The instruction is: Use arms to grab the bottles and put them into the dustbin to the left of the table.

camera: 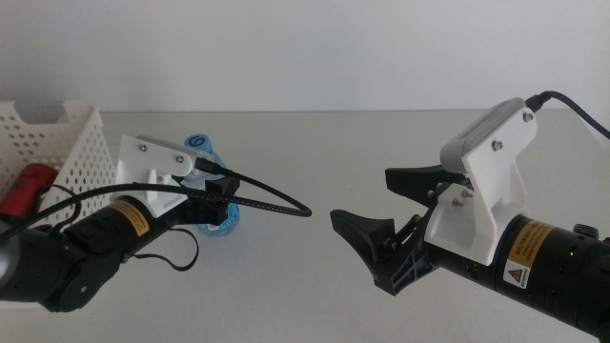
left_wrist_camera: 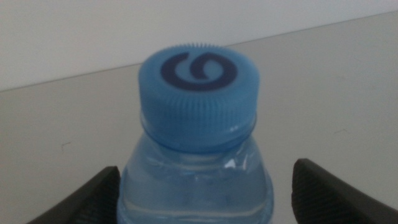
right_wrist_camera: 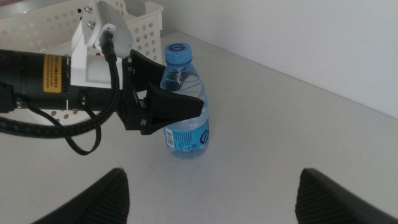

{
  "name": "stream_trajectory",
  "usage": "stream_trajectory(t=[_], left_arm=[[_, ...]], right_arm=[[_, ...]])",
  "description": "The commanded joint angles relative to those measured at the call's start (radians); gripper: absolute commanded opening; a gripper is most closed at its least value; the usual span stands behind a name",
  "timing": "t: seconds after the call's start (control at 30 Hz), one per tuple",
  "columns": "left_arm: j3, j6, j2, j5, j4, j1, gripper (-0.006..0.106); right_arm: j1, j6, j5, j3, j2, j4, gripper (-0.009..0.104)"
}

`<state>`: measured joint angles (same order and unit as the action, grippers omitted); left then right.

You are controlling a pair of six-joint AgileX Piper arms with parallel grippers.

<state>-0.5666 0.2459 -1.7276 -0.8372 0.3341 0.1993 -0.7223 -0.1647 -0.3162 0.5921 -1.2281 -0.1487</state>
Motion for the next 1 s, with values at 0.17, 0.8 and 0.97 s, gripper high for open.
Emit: stream_trajectory(t=[0.17, 0.8, 0.97], left_arm=[[-0.045, 0.017, -0.091, -0.228, -0.059, -0.003, 0.092], [-0.067, 0.04, -0.128, -0.215, -0.094, -0.003, 0.014], [-0.067, 0.041, 0.031, -0.031, -0.104, -0.003, -0.001]], right_arm=[[0.004, 0.013, -0.069, 0.024, 0.028, -0.003, 0.071], [0.004, 0.013, -0.069, 0.024, 0.028, -0.003, 0.071], [0.004, 0.013, -0.069, 0.024, 0.028, -0.003, 0.071]])
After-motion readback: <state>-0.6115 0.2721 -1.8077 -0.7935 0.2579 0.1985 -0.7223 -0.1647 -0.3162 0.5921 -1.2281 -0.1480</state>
